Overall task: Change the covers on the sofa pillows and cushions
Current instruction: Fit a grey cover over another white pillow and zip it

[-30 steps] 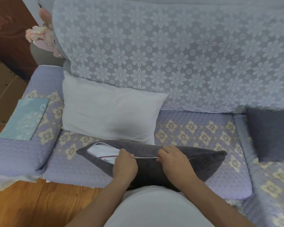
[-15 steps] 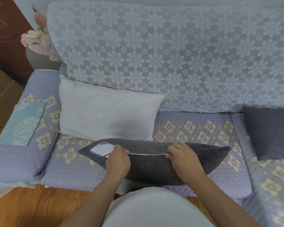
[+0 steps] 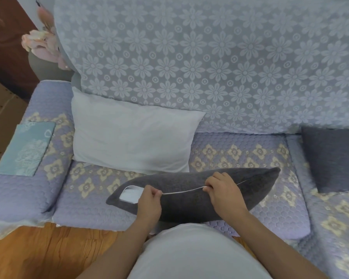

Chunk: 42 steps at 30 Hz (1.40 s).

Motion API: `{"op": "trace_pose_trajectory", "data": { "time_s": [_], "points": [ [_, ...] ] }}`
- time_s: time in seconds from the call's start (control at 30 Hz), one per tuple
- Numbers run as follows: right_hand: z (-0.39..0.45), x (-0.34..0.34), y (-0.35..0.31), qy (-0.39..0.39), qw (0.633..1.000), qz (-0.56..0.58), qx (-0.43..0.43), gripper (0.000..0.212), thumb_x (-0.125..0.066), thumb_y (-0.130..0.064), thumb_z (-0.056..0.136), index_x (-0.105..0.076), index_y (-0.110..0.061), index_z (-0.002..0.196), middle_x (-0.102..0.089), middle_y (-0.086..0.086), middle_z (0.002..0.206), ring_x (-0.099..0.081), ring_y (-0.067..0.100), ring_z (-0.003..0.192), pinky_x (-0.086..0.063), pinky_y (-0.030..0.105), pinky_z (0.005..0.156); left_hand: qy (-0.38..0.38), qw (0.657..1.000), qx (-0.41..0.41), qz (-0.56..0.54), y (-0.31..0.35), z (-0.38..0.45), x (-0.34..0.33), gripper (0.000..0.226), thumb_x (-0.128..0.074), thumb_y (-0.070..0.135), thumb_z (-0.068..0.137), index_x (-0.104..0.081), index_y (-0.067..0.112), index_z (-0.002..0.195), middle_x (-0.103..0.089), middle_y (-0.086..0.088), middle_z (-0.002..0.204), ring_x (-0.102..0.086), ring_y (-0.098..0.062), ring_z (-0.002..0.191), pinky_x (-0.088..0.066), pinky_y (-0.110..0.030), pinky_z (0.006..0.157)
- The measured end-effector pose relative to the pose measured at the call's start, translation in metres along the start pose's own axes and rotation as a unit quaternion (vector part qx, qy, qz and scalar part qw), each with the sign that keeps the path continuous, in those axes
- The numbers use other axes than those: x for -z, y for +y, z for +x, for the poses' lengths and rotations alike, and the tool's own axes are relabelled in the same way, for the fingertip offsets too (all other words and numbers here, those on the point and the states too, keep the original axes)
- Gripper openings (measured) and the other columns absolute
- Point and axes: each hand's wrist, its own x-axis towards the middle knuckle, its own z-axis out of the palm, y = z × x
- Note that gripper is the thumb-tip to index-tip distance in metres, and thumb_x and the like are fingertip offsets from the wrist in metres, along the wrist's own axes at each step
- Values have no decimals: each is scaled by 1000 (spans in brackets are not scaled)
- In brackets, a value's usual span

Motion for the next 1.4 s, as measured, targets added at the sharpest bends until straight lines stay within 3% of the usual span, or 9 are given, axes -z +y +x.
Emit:
{"op": "trace_pose_trajectory", "data": {
  "time_s": [0.17, 0.47, 0.53, 0.67, 0.8, 0.9, 1.1, 1.2, 1.4],
  "points": [
    [1, 7, 16, -51, 998, -2, -27, 12, -63, -26, 97, -66, -19, 88, -56, -7, 90, -44, 14, 84, -37, 25, 73, -130, 990, 26, -42, -7, 8, 2, 15, -51, 24, 105, -58, 16, 94, -61, -2, 90, -54, -16, 83, -44, -32, 75],
    [0, 13, 26, -80, 994, -7, -68, 14, -58, -31, 99, -65, -21, 92, -56, -8, 94, -46, 13, 91, -43, 27, 80, -227, 970, 22, -84, -10, 9, 0, 21, -45, 30, 107, -56, 27, 90, -53, 6, 74, -44, -12, 71, -36, -29, 62],
    [-1, 10, 27, -86, 994, -8, -72, 15, -57, -32, 100, -66, -21, 94, -56, -8, 96, -46, 13, 92, -45, 29, 82, -210, 971, 33, -108, -8, 6, -4, 20, -50, 25, 105, -58, 24, 88, -57, 5, 76, -47, -13, 72, -37, -30, 64],
    [-5, 7, 26, -138, 985, -74, -67, 18, -55, -37, 100, -64, -21, 102, -54, -5, 103, -45, 15, 95, -47, 31, 82, -35, 999, -3, 6, 4, -1, -13, 13, -61, 18, 99, -61, 14, 86, -65, 2, 87, -57, -10, 81, -38, -21, 63],
    [0, -9, -7, -182, 976, -104, 60, 28, -62, -37, 93, -57, -20, 114, -53, 0, 117, -48, 22, 108, -46, 39, 91, -49, 995, -39, 78, 17, -11, -20, 13, -55, 16, 101, -56, 14, 88, -64, -1, 90, -58, -15, 83, -45, -30, 68],
    [13, -43, -40, -207, 966, -44, 146, 16, -61, -25, 89, -55, -17, 101, -59, 5, 104, -52, 25, 97, -45, 40, 80, -70, 979, -103, 163, 24, -18, -27, 8, -50, 8, 96, -49, 11, 89, -62, -9, 95, -59, -27, 89, -47, -39, 76],
    [14, -69, -33, -227, 973, 8, 35, 7, -58, -16, 92, -63, -13, 95, -66, 8, 100, -60, 29, 94, -47, 42, 81, 43, 983, -125, 129, 47, -4, -2, 2, -51, 9, 99, -52, 10, 99, -53, 3, 86, -50, -15, 78, -37, -25, 67],
    [12, -70, -33, -219, 972, 82, -11, 11, -65, -23, 90, -70, -19, 98, -70, 2, 101, -62, 23, 96, -48, 38, 87, 15, 988, -107, 112, 38, 6, 13, 13, -57, 17, 101, -57, 20, 88, -58, 10, 78, -56, -11, 74, -35, -19, 58],
    [22, -73, -36, -201, 968, 143, -49, 11, -67, -18, 88, -72, -21, 98, -72, -1, 96, -64, 19, 92, -50, 34, 83, -89, 971, -174, 134, -10, -15, -4, 28, -67, 9, 91, -68, 31, 109, -68, 13, 104, -61, -4, 99, -50, -22, 91]
  ]
}}
